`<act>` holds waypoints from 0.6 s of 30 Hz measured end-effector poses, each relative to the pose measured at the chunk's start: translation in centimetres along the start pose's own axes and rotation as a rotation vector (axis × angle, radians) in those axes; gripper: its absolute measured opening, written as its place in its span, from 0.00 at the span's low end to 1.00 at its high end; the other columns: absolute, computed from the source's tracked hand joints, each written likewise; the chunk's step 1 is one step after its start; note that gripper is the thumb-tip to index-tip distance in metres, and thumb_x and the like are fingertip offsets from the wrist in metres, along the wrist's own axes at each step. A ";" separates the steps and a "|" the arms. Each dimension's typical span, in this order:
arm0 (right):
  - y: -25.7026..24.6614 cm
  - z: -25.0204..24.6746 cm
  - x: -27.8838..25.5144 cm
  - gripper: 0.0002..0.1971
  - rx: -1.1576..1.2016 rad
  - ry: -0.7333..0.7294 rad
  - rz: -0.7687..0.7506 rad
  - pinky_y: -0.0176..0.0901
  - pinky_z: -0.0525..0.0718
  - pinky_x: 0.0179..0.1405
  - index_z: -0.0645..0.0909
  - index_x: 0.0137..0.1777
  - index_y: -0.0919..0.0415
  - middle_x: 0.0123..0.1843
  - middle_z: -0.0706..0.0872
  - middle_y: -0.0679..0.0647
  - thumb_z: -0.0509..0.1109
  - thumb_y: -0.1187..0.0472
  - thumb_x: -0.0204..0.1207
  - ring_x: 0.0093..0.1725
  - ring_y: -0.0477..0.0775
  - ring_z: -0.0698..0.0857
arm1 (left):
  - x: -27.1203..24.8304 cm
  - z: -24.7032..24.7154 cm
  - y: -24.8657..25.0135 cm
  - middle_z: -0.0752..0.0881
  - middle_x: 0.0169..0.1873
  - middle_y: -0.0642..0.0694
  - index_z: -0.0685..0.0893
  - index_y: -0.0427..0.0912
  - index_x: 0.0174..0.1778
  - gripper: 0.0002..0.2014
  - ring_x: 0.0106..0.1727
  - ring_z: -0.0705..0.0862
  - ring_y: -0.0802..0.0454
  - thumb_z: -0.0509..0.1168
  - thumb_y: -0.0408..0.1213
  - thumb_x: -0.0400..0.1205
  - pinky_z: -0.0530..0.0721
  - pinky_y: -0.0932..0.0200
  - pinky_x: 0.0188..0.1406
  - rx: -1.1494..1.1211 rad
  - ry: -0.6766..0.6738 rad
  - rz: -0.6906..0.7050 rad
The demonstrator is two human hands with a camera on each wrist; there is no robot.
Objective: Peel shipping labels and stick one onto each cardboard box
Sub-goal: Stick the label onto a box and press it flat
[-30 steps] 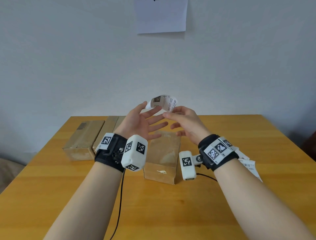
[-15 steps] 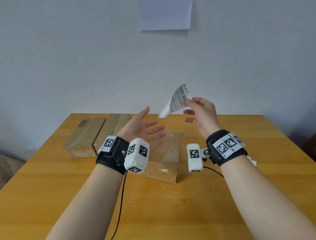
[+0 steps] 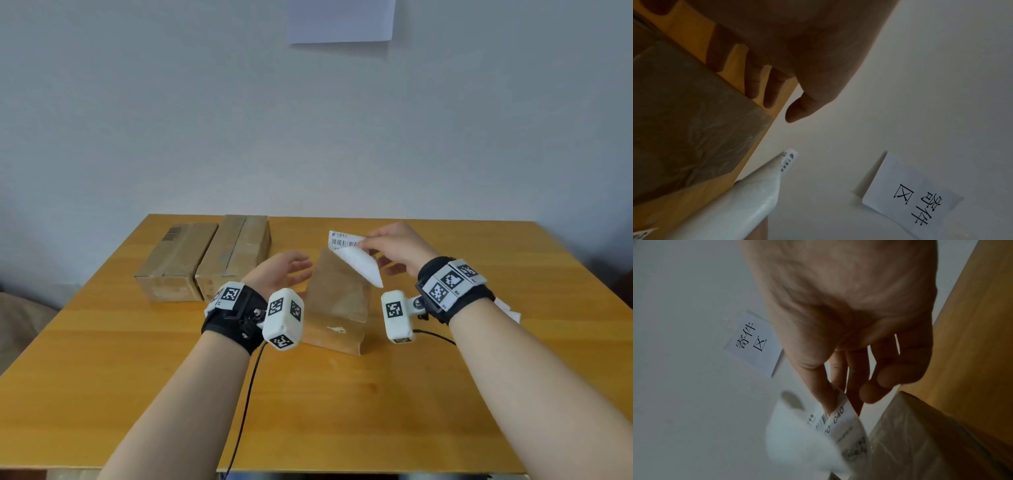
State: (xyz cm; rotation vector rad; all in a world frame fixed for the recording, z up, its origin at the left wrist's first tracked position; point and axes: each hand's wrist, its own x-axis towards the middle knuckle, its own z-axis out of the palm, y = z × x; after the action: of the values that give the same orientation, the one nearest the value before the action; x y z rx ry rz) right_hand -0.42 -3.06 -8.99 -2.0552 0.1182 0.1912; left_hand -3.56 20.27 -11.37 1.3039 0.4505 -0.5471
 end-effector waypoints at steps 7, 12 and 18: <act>1.2 -0.1 0.3 0.10 -0.064 0.020 0.045 0.45 0.85 0.33 0.92 0.55 0.61 0.44 0.91 0.58 0.74 0.55 0.85 0.39 0.55 0.87 | -0.2 0.4 -0.1 0.84 0.75 0.44 0.84 0.46 0.74 0.18 0.60 0.86 0.41 0.69 0.45 0.88 0.90 0.48 0.22 0.189 -0.038 -0.039; 1.5 -1.0 0.3 0.08 -0.075 -0.006 0.093 0.48 0.94 0.35 0.92 0.54 0.59 0.49 0.93 0.60 0.75 0.55 0.84 0.44 0.58 0.92 | 1.1 0.4 -0.6 0.86 0.67 0.48 0.90 0.48 0.62 0.11 0.74 0.83 0.38 0.72 0.46 0.87 0.91 0.38 0.51 0.251 -0.059 -0.058; 1.9 -1.1 0.0 0.05 -0.077 -0.057 0.111 0.53 0.95 0.38 0.91 0.52 0.56 0.51 0.93 0.59 0.75 0.57 0.84 0.47 0.59 0.93 | 1.8 1.3 -0.7 0.84 0.64 0.42 0.90 0.47 0.63 0.12 0.66 0.85 0.38 0.72 0.47 0.87 0.88 0.34 0.61 0.282 -0.059 -0.046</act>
State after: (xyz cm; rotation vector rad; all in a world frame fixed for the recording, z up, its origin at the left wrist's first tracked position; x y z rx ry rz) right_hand -0.68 -4.90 -10.17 -2.1196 0.1926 0.3271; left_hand -2.55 18.62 -12.73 1.5452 0.3639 -0.7048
